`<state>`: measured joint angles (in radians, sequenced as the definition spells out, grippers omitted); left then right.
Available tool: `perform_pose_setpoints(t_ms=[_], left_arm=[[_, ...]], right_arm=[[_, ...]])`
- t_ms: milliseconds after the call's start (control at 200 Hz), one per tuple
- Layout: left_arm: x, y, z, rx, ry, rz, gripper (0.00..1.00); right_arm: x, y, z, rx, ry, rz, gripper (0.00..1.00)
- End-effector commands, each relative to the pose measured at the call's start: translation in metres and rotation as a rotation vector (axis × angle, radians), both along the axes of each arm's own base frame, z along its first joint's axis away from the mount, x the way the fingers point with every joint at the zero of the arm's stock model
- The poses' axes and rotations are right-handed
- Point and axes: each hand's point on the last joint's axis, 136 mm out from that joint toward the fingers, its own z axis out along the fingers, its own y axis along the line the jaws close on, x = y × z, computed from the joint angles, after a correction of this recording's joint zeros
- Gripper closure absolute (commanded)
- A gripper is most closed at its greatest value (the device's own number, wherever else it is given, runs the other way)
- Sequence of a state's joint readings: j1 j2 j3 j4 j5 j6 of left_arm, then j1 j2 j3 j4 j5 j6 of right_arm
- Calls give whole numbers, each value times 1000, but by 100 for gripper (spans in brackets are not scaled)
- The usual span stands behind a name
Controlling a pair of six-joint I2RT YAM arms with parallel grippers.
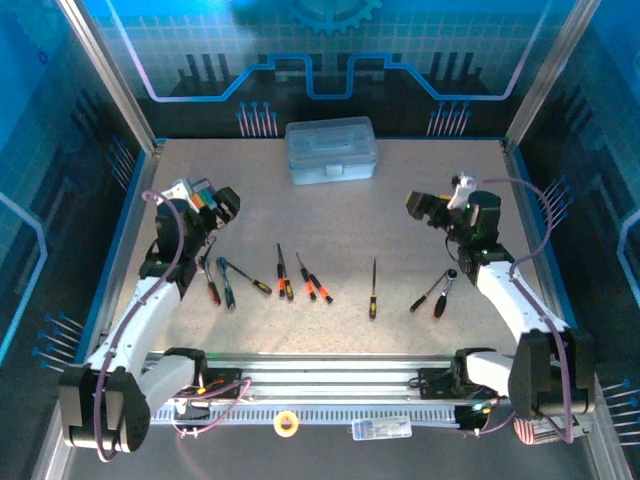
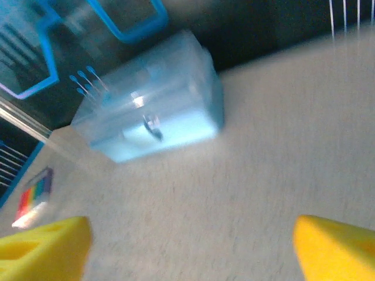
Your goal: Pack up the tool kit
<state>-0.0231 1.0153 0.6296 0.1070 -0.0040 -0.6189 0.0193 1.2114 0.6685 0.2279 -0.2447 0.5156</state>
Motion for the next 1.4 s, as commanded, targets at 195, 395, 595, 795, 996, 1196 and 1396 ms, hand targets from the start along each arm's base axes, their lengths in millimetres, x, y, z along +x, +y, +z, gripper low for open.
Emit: perform_pose_setpoints(t_ms=[195, 395, 595, 795, 996, 1196, 1396], left_arm=[[-6, -9, -34, -182, 52, 3, 1], [22, -29, -19, -109, 100, -148, 1], [77, -57, -11, -76, 151, -288, 1], [136, -91, -13, -49, 174, -384, 1], [186, -116, -34, -3, 208, -463, 1], [227, -119, -56, -6, 224, -444, 1], [256, -128, -68, 1, 213, -474, 1]], right_arm=[[-14, 43, -7, -10, 160, 79, 17], [-24, 53, -20, -62, 209, 79, 16], [-28, 53, -27, -62, 230, 85, 15], [-33, 54, -23, -81, 234, 103, 13], [-35, 58, -30, -89, 239, 140, 12], [-34, 51, -35, -147, 258, 129, 8], [-25, 47, -35, -152, 261, 121, 7]])
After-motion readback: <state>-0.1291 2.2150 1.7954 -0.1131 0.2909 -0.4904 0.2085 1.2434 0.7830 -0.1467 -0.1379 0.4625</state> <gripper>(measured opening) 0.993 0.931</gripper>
